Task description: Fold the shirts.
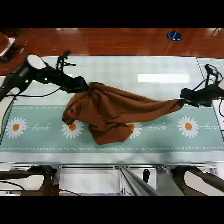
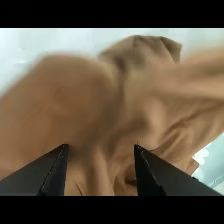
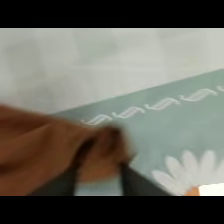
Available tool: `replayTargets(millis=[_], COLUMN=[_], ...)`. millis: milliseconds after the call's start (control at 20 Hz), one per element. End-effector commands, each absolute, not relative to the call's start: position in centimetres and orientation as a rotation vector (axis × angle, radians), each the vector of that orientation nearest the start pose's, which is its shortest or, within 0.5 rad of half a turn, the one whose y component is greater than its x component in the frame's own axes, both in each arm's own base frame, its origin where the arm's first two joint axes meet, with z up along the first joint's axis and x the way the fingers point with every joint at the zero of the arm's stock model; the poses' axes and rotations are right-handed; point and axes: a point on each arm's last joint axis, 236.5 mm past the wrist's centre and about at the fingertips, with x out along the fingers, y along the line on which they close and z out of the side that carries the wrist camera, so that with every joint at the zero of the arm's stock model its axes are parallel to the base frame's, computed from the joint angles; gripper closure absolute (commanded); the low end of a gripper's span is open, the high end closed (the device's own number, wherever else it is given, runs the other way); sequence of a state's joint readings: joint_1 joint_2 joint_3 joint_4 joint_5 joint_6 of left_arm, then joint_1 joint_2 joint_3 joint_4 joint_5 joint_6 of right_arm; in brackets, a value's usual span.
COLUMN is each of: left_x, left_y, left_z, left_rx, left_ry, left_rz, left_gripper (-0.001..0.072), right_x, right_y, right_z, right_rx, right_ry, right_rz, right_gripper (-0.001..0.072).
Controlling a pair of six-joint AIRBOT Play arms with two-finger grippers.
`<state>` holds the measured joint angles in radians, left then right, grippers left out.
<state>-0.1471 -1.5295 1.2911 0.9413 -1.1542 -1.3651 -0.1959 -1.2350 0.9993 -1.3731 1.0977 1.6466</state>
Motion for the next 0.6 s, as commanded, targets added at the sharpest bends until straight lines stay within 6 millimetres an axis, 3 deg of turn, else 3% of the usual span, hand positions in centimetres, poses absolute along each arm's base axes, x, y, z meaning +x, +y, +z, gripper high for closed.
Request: replayTargets(millis=[0, 150, 250, 300, 400, 550], left_x=[38.9, 36.3, 35.6, 34.7, 31.2, 25.2], left_y=[-15.6, -7.7, -4.8, -4.4, -6.9, -13.3], left_z=[-3.4, -2.6, -1.2, -0.6, -0.2, -1.6], left_rx=[-0.243, -0.198, -0.331, -0.412, -0.589, -0.793], left_ry=[1.468, 1.559, 1.459, 1.409, 1.36, 1.391], left_rz=[-0.453, -0.31, -0.236, -0.233, -0.33, -0.501], left_gripper=[0.0202, 0.0202, 0.0202, 0.0202, 0.0202, 0.0202], right_x=[36.1, 32.6, 30.0, 28.8, 26.2, 24.5], right_y=[-1.8, -7.7, -11.0, -12.1, -12.7, -9.6], right_z=[-4.4, -3.1, -2.3, -2.4, -3.6, -5.8], right_rx=[0.457, 0.38, 0.425, 0.46, 0.546, 0.668], right_ry=[1.404, 1.47, 1.439, 1.404, 1.338, 1.269], right_rz=[-0.043, -0.168, -0.27, -0.315, -0.377, -0.336], right_gripper=[0.0296, 0.0296, 0.0296, 0.0296, 0.0297, 0.03])
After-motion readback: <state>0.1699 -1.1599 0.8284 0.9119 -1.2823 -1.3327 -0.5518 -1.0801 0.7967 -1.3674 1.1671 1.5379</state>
